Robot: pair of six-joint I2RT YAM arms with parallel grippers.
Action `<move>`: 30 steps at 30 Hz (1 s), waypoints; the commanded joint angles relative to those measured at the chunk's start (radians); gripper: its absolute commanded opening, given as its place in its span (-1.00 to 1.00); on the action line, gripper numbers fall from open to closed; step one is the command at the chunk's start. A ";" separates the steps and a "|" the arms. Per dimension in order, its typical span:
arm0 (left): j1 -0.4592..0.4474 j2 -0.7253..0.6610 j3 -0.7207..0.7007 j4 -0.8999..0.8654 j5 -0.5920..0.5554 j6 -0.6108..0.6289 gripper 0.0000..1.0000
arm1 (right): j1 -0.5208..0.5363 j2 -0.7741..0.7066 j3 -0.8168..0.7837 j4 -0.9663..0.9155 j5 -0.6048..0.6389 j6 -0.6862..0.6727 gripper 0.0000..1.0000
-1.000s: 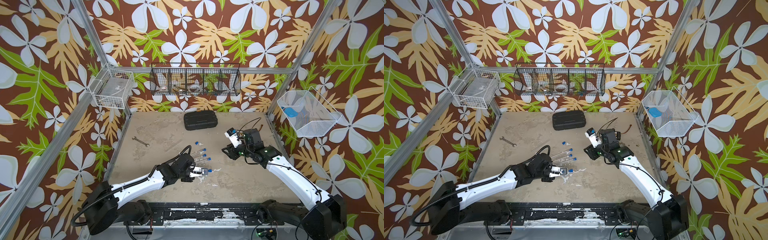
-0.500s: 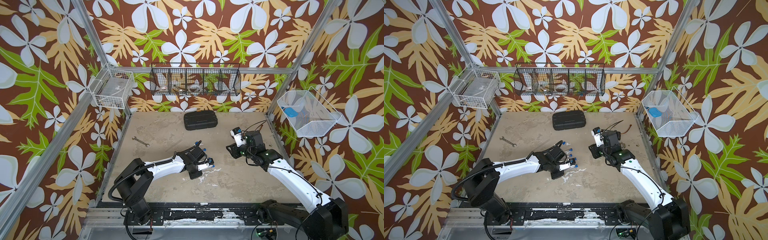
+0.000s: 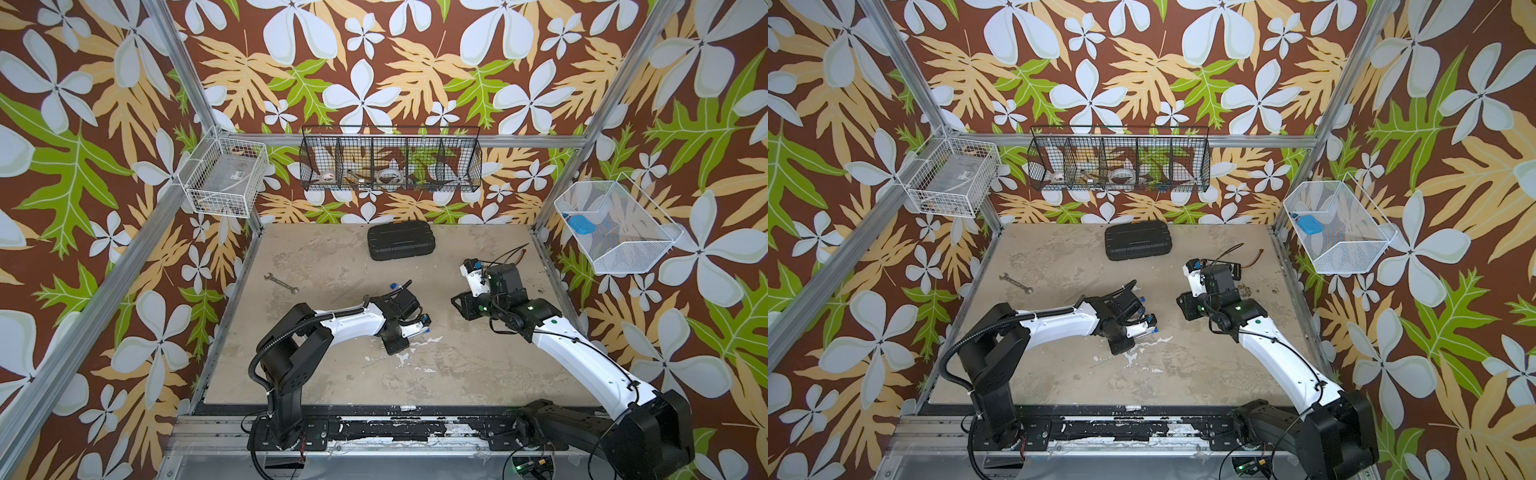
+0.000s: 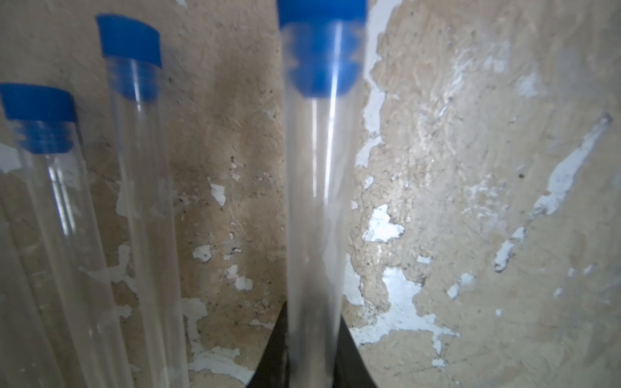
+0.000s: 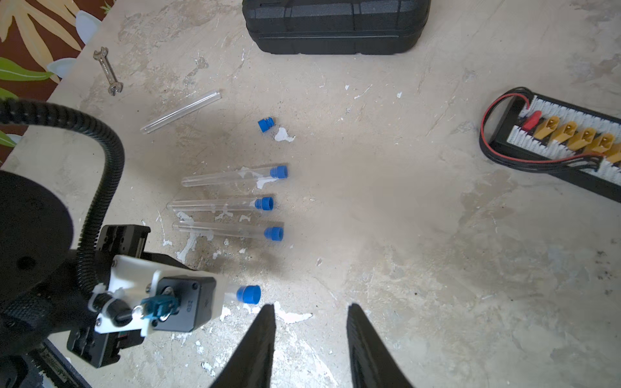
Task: Insert stoppers into test tubes
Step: Place the test tube at the center of the board.
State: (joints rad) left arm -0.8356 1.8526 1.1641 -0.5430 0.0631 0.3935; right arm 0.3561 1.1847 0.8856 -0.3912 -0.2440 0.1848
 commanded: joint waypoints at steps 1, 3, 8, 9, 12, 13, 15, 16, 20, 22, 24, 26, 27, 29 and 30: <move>0.009 0.021 0.027 -0.060 -0.026 -0.047 -1.00 | 0.000 -0.002 0.001 -0.006 0.004 0.016 -0.24; 0.014 0.045 0.047 -0.084 -0.034 -0.053 -1.00 | 0.001 -0.004 -0.001 -0.006 0.007 0.019 -0.24; 0.020 0.084 0.082 -0.111 -0.036 -0.055 -0.95 | 0.000 -0.004 0.002 -0.011 0.008 0.019 -0.25; 0.020 0.092 0.091 -0.123 -0.042 -0.053 -0.93 | 0.000 -0.004 0.002 -0.011 0.012 0.019 -0.25; 0.020 0.114 0.119 -0.154 -0.061 -0.047 -0.86 | 0.001 -0.001 0.007 -0.011 0.013 0.020 -0.25; 0.020 0.117 0.124 -0.158 -0.063 -0.047 -0.82 | 0.001 0.001 0.007 -0.011 0.013 0.019 -0.25; 0.021 0.118 0.129 -0.163 -0.067 -0.047 -0.77 | 0.001 0.003 0.009 -0.012 0.013 0.019 -0.25; 0.020 0.121 0.129 -0.164 -0.068 -0.047 -0.74 | 0.001 0.003 0.012 -0.012 0.013 0.019 -0.25; 0.020 0.124 0.125 -0.163 -0.074 -0.045 -0.67 | 0.000 0.008 0.018 -0.015 0.013 0.018 -0.25; 0.020 0.127 0.124 -0.161 -0.080 -0.044 -0.64 | 0.001 0.010 0.022 -0.018 0.013 0.016 -0.26; 0.020 0.129 0.126 -0.160 -0.082 -0.044 -0.62 | 0.000 0.013 0.026 -0.021 0.014 0.015 -0.26; 0.020 0.130 0.126 -0.160 -0.084 -0.043 -0.59 | 0.000 0.013 0.027 -0.023 0.013 0.013 -0.26; 0.021 0.130 0.126 -0.158 -0.087 -0.043 -0.59 | 0.001 0.013 0.027 -0.024 0.014 0.013 -0.26; 0.020 0.130 0.123 -0.156 -0.090 -0.042 -0.57 | 0.001 0.013 0.028 -0.026 0.014 0.014 -0.27; 0.020 0.130 0.123 -0.155 -0.091 -0.043 -0.55 | 0.000 0.012 0.029 -0.026 0.015 0.015 -0.27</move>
State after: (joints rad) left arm -0.8211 1.9587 1.3022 -0.6613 0.0498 0.3500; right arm 0.3561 1.1969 0.9054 -0.3977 -0.2363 0.2008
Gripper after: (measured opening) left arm 0.220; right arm 0.364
